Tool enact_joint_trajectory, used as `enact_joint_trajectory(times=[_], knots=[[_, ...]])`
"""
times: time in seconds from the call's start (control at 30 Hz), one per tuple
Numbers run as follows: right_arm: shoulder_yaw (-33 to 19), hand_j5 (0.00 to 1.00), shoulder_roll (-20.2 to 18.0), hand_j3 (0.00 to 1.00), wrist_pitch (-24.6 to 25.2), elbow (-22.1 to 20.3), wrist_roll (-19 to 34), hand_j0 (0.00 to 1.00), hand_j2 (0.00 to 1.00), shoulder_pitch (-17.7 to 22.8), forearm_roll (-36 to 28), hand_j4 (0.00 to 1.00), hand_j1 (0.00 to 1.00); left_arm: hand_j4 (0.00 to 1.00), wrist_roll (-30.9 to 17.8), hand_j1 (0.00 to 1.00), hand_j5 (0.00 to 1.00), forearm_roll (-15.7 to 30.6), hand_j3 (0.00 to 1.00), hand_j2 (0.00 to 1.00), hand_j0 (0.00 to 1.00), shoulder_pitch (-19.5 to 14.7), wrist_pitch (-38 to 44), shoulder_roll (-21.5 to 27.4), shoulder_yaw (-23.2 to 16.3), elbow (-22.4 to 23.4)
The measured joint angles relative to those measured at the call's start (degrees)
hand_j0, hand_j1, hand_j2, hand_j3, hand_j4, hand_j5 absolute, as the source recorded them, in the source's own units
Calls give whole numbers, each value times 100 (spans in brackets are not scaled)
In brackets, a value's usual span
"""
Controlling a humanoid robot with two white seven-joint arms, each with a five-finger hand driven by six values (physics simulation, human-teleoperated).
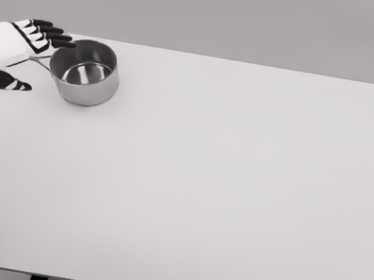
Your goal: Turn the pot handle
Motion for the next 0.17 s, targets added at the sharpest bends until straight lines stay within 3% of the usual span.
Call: enact_joint_trajectory(times=[0.17], knots=[[0, 100, 0, 100, 1, 0, 0, 100, 100, 0, 0, 100, 100, 100, -9, 100, 100, 309, 100, 100, 100, 439, -7, 186, 207, -765]])
